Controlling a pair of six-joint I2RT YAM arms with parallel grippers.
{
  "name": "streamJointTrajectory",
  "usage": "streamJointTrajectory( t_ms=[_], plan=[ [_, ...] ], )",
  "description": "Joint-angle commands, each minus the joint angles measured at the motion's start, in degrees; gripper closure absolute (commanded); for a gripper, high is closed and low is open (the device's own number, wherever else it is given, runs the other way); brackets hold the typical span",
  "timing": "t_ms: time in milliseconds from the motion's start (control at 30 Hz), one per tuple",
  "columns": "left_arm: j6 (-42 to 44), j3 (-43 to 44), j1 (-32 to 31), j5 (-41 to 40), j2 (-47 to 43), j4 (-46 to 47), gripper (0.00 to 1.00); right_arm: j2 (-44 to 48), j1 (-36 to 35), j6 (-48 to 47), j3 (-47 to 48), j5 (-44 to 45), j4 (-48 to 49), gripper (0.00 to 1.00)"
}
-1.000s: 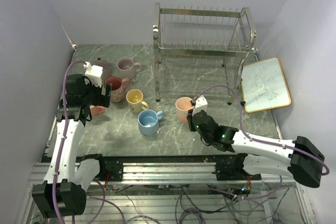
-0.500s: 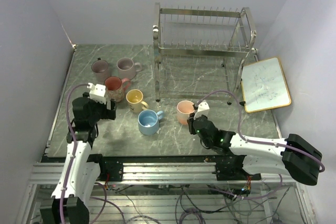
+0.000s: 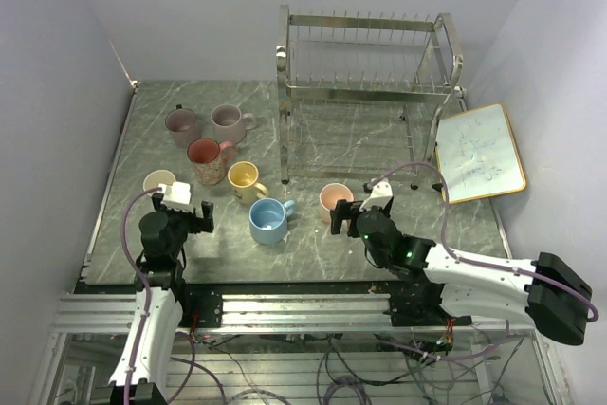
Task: Unload the cups from the dish rack
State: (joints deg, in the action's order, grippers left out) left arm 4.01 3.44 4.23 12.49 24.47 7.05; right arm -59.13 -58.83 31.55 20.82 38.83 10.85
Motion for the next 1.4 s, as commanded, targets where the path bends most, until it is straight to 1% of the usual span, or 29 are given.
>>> streamJointTrajectory(
  t_ms=[0, 133, 200, 267, 367, 433, 500, 633, 700, 767, 833, 967, 1033, 1167, 1367],
  plan=[
    [0.4, -0.9, -0.2, 1.3, -0.5, 6.3, 0.0, 5.6, 0.3, 2.9, 2.7, 6.2, -5.5, 0.05],
    [-1.4, -0.4, -0.2, -3.4, 2.6, 7.8, 0.0, 11.6, 0.2, 5.5, 5.0, 11.3, -14.2, 0.0],
    [-2.1, -0.3, -0.2, -4.7, 2.9, 8.0, 0.0, 14.2, 0.4, 6.6, 7.8, 13.7, -19.2, 0.0],
    [-2.6, -0.4, -0.2, -5.5, 2.3, 7.7, 0.0, 14.9, 0.3, 7.8, 10.7, 16.5, -24.8, 0.0],
    [-4.1, -0.3, -0.2, -9.1, 2.0, 7.4, 0.01, 13.6, 0.4, 14.1, 16.5, 22.5, -37.3, 0.0],
    [-4.1, -0.3, -0.2, -9.1, 2.1, 7.4, 0.01, 12.5, 0.4, 13.8, 19.2, 23.2, -41.7, 0.0],
    [-4.1, -0.3, -0.2, -9.1, 2.2, 7.4, 0.0, 12.8, 0.3, 10.6, 20.0, 22.0, -41.3, 0.0],
    [-4.1, -0.3, -0.2, -9.1, 2.2, 7.5, 0.0, 18.1, 0.4, -1.1, 16.0, 15.8, -30.4, 0.0],
    [-4.1, -0.3, -0.1, -9.1, 2.2, 7.4, 0.0, 19.9, 0.5, -1.6, 15.4, 15.9, -29.1, 0.0],
    [-4.1, -0.3, -0.2, -9.1, 2.2, 7.5, 0.0, 19.4, 0.4, -0.5, 16.8, 16.6, -31.2, 0.0],
    [-4.1, -0.3, -0.2, -9.1, 2.1, 7.5, 0.0, 16.3, 0.5, 1.8, 19.2, 17.3, -34.5, 0.0],
    [-4.1, -0.3, -0.2, -9.1, 2.2, 7.5, 0.0, 8.1, 0.4, 11.6, 24.5, 21.9, -44.1, 0.0],
    [-4.1, -0.3, -0.1, -9.1, 2.2, 7.4, 0.0, 4.8, 0.5, 14.0, 26.4, 22.5, -46.7, 0.0],
    [-4.1, -0.3, -0.1, -9.1, 2.2, 7.5, 0.0, 3.1, 0.4, 13.4, 26.0, 22.0, -45.5, 0.0],
    [-4.1, -0.3, -0.1, -9.1, 2.2, 7.5, 0.01, 6.7, 0.4, 12.5, 22.9, 22.7, -44.2, 0.0]
  ],
)
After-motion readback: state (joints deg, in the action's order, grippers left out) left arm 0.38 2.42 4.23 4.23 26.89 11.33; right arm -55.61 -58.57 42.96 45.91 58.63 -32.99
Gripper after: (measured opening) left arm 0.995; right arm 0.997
